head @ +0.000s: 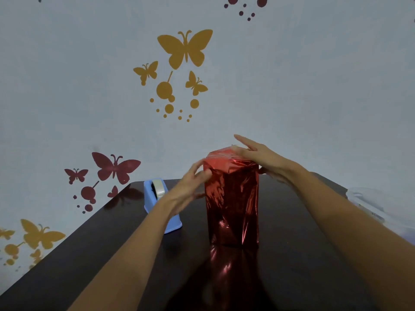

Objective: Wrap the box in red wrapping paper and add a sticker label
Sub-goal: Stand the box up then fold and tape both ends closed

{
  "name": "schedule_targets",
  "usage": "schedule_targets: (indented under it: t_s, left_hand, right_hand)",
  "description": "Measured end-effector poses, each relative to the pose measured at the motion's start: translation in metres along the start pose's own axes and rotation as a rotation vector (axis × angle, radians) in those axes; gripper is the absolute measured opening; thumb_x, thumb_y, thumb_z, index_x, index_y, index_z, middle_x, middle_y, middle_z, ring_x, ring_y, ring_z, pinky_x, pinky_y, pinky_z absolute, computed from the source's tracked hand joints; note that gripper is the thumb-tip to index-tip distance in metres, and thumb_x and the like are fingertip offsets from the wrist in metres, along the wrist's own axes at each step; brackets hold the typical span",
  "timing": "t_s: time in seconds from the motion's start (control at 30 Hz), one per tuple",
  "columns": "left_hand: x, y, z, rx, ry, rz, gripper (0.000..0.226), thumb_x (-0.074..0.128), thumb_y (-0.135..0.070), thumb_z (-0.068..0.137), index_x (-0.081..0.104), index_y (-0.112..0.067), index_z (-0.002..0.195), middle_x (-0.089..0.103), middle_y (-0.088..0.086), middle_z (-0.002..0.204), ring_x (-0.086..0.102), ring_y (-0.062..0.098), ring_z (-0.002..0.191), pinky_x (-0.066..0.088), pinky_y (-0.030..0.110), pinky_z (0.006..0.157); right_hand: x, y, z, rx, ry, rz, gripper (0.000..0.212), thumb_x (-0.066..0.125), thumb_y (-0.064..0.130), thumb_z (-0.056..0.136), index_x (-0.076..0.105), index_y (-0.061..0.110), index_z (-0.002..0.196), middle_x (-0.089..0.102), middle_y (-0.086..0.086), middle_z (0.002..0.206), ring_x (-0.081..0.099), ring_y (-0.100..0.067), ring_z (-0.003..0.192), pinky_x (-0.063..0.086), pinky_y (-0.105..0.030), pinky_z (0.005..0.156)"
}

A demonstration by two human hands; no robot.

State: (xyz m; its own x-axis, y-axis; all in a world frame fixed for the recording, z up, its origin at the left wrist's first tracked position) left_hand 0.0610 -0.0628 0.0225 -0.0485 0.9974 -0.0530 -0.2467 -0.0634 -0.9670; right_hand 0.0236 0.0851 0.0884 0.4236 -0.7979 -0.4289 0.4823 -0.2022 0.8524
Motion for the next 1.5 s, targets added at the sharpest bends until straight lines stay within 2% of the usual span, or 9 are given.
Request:
schedule_targets:
  t_s: [0.13, 0.3, 0.5, 0.8, 0.93, 1.07, 1.23, 1.33, 1.5]
  left_hand:
    - [0.000, 0.009, 0.000, 0.033, -0.042, 0.115, 0.066, 0.080, -0.014, 0.071, 0.051, -0.024, 0.129, 0.063, -0.002, 0.123, 0.063, 0.011, 0.109, 0.056, 0.028, 0.081]
    - [-0.005, 0.005, 0.002, 0.076, -0.124, 0.130, 0.068, 0.083, -0.017, 0.068, 0.048, -0.024, 0.125, 0.059, -0.002, 0.123, 0.059, 0.008, 0.108, 0.053, 0.022, 0.077]
    - [0.013, 0.013, 0.002, 0.015, -0.012, 0.161, 0.077, 0.083, -0.014, 0.068, 0.042, -0.023, 0.132, 0.058, -0.004, 0.121, 0.058, 0.011, 0.111, 0.052, 0.017, 0.074]
    - [0.002, -0.046, -0.003, 0.195, -0.110, 0.343, 0.116, 0.086, -0.046, 0.057, 0.016, -0.034, 0.149, 0.021, -0.008, 0.156, 0.022, 0.008, 0.141, 0.022, 0.032, 0.113]
    - [0.045, -0.116, -0.012, 0.447, 0.029, 0.673, 0.056, 0.082, -0.036, 0.067, 0.065, -0.026, 0.120, 0.064, -0.010, 0.123, 0.054, 0.005, 0.118, 0.038, 0.029, 0.106]
    - [0.011, -0.170, -0.011, 0.519, -0.230, 0.119, 0.011, 0.065, -0.020, 0.088, 0.072, -0.015, 0.094, 0.074, -0.004, 0.085, 0.071, 0.012, 0.086, 0.051, 0.031, 0.092]
    - [-0.015, -0.074, 0.008, 0.089, -0.083, 0.354, 0.092, 0.067, -0.053, 0.076, 0.019, -0.024, 0.150, 0.033, 0.004, 0.151, 0.036, 0.019, 0.136, 0.028, 0.045, 0.112]
    - [0.007, 0.013, -0.008, -0.097, 0.099, 0.362, 0.109, 0.090, -0.034, 0.053, 0.030, -0.021, 0.143, 0.050, 0.003, 0.139, 0.051, 0.016, 0.123, 0.043, 0.029, 0.100]
    - [0.001, 0.007, -0.019, 0.019, -0.565, 0.645, 0.089, 0.084, -0.044, 0.061, 0.033, -0.017, 0.130, 0.053, 0.002, 0.127, 0.054, 0.023, 0.113, 0.044, 0.038, 0.091]
  right_hand:
    - [0.003, -0.008, -0.006, -0.085, -0.063, 0.293, 0.104, 0.048, 0.089, 0.051, 0.026, 0.045, 0.142, 0.025, 0.015, 0.152, 0.017, -0.011, 0.141, 0.014, -0.052, 0.116]
    - [-0.001, -0.039, -0.011, -0.056, -0.111, 0.239, 0.117, 0.075, 0.065, 0.058, 0.002, 0.044, 0.147, 0.012, 0.007, 0.157, 0.021, -0.017, 0.142, 0.027, -0.050, 0.112]
    - [-0.007, -0.053, -0.013, -0.095, -0.257, 0.285, 0.063, 0.077, 0.021, 0.072, 0.050, 0.016, 0.129, 0.061, -0.003, 0.122, 0.061, -0.016, 0.109, 0.055, -0.017, 0.073]
    - [-0.014, -0.046, -0.013, -0.092, -0.272, 0.285, 0.099, 0.076, 0.024, 0.074, 0.011, 0.032, 0.149, 0.040, -0.006, 0.137, 0.046, -0.019, 0.120, 0.039, -0.031, 0.096]
    - [-0.006, -0.047, -0.012, -0.096, -0.248, 0.215, 0.117, 0.082, 0.021, 0.063, 0.004, 0.033, 0.149, 0.043, -0.012, 0.140, 0.047, -0.019, 0.124, 0.040, -0.027, 0.093]
    - [-0.007, -0.047, -0.014, -0.110, -0.254, 0.185, 0.116, 0.083, 0.026, 0.057, 0.010, 0.038, 0.146, 0.047, -0.011, 0.135, 0.051, -0.021, 0.119, 0.043, -0.027, 0.093]
    - [-0.009, -0.049, -0.016, -0.092, -0.230, 0.226, 0.102, 0.077, 0.014, 0.073, 0.010, 0.033, 0.148, 0.050, 0.011, 0.112, 0.051, 0.002, 0.097, 0.044, -0.019, 0.091]
    - [0.002, -0.058, -0.012, -0.041, -0.139, 0.328, 0.113, 0.087, 0.039, 0.055, 0.020, 0.035, 0.146, 0.055, 0.001, 0.125, 0.058, -0.010, 0.109, 0.044, -0.039, 0.101]
    - [-0.020, -0.053, -0.021, -0.031, -0.629, 0.207, 0.062, 0.069, 0.037, 0.081, 0.046, 0.014, 0.134, 0.055, -0.009, 0.131, 0.053, -0.026, 0.120, 0.043, -0.035, 0.099]
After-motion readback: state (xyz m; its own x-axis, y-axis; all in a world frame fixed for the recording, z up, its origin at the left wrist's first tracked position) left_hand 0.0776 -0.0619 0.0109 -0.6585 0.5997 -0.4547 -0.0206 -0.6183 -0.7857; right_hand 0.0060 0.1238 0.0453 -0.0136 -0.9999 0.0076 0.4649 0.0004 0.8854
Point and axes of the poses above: each hand's wrist, its own z-axis towards the middle knuckle, its own x-axis out of the palm, y = z × x, the point moved 10 cm from there along z, towards the middle knuckle
